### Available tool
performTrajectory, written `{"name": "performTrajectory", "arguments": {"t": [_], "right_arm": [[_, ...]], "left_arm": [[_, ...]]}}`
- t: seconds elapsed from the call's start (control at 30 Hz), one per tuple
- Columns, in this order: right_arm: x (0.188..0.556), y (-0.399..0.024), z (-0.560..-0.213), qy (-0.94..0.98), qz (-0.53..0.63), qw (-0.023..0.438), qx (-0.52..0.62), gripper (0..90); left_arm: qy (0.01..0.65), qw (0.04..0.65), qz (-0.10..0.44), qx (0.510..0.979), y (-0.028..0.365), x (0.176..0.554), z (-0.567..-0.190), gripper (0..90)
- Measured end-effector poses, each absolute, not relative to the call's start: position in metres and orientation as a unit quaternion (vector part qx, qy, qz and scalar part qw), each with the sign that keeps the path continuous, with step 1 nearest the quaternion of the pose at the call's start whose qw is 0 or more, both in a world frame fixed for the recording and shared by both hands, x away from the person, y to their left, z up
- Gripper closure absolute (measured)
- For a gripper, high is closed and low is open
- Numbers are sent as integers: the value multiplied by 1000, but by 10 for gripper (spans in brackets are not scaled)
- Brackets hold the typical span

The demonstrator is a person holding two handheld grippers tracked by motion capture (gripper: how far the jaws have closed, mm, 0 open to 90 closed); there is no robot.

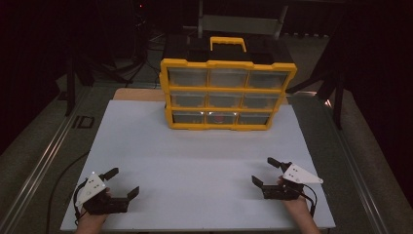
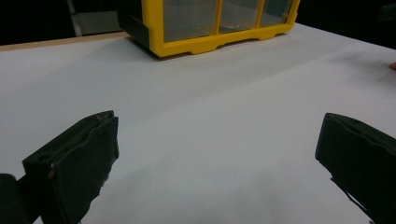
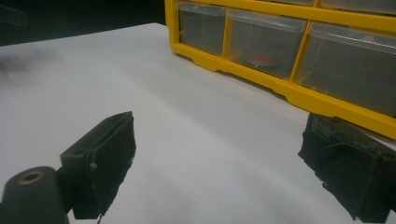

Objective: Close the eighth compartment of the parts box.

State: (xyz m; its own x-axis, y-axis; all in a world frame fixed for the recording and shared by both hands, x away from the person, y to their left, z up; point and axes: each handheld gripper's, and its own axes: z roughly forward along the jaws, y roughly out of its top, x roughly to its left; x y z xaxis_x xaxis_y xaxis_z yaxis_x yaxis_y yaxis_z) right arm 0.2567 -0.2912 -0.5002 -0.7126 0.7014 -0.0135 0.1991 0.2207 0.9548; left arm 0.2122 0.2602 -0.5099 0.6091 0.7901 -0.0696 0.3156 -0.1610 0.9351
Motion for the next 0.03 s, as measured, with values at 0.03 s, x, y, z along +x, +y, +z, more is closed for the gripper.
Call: {"name": "performTrajectory", "arguments": {"t": [0.03], "right_arm": [[257,-291,-500,747,545,232,301,98]], "left_arm": [[380,525,227,727,260,212,-510,3]]}}
